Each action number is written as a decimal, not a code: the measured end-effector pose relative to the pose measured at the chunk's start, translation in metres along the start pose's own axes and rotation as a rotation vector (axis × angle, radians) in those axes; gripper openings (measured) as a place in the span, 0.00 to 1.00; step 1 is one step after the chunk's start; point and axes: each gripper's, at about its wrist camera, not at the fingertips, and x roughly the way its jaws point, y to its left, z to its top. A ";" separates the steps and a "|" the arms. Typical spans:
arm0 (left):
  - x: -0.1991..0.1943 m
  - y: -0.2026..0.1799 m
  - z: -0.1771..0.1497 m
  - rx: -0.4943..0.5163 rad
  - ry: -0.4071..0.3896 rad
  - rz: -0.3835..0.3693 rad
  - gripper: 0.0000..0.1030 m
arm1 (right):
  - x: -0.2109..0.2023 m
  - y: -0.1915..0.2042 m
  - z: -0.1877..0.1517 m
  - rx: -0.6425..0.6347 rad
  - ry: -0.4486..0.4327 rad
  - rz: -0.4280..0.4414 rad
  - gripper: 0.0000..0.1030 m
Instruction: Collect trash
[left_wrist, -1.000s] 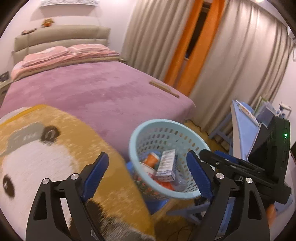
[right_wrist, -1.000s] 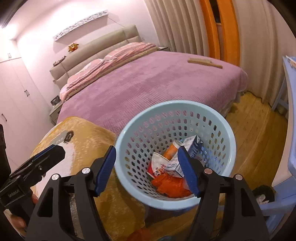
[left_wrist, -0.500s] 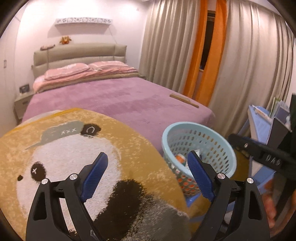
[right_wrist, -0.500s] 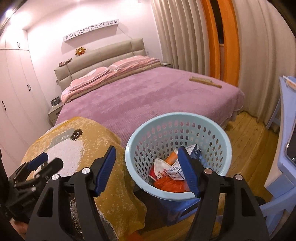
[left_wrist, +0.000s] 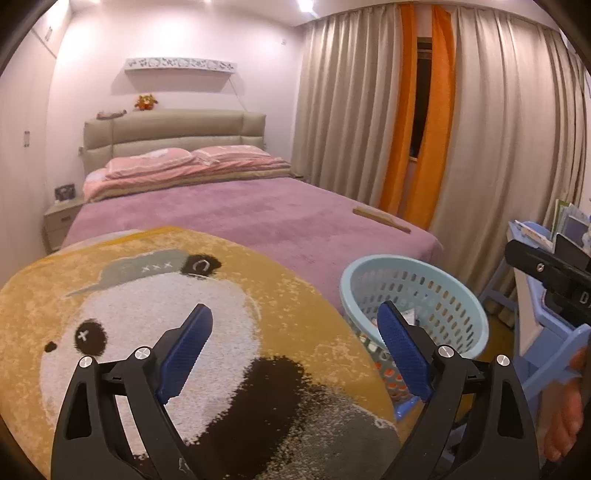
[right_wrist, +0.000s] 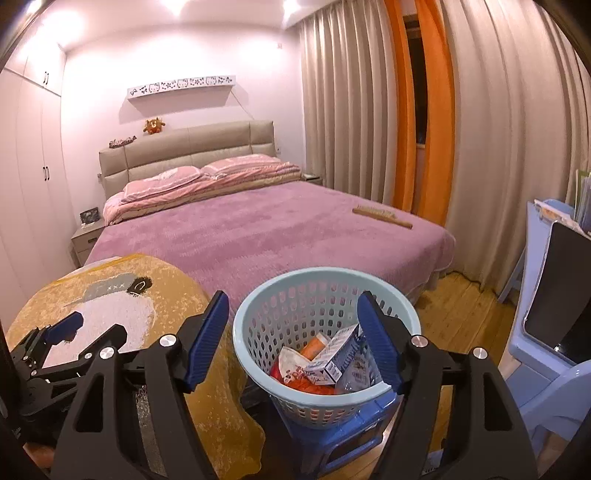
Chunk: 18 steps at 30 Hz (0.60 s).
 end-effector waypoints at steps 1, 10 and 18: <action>-0.002 -0.001 0.000 0.011 -0.010 0.022 0.87 | -0.001 0.002 -0.001 -0.007 -0.012 -0.010 0.66; -0.011 0.006 0.001 0.004 -0.039 0.057 0.93 | 0.005 0.010 -0.011 -0.002 -0.038 -0.028 0.67; -0.015 0.007 0.002 -0.006 -0.048 0.050 0.93 | 0.013 0.011 -0.013 0.002 -0.028 -0.026 0.67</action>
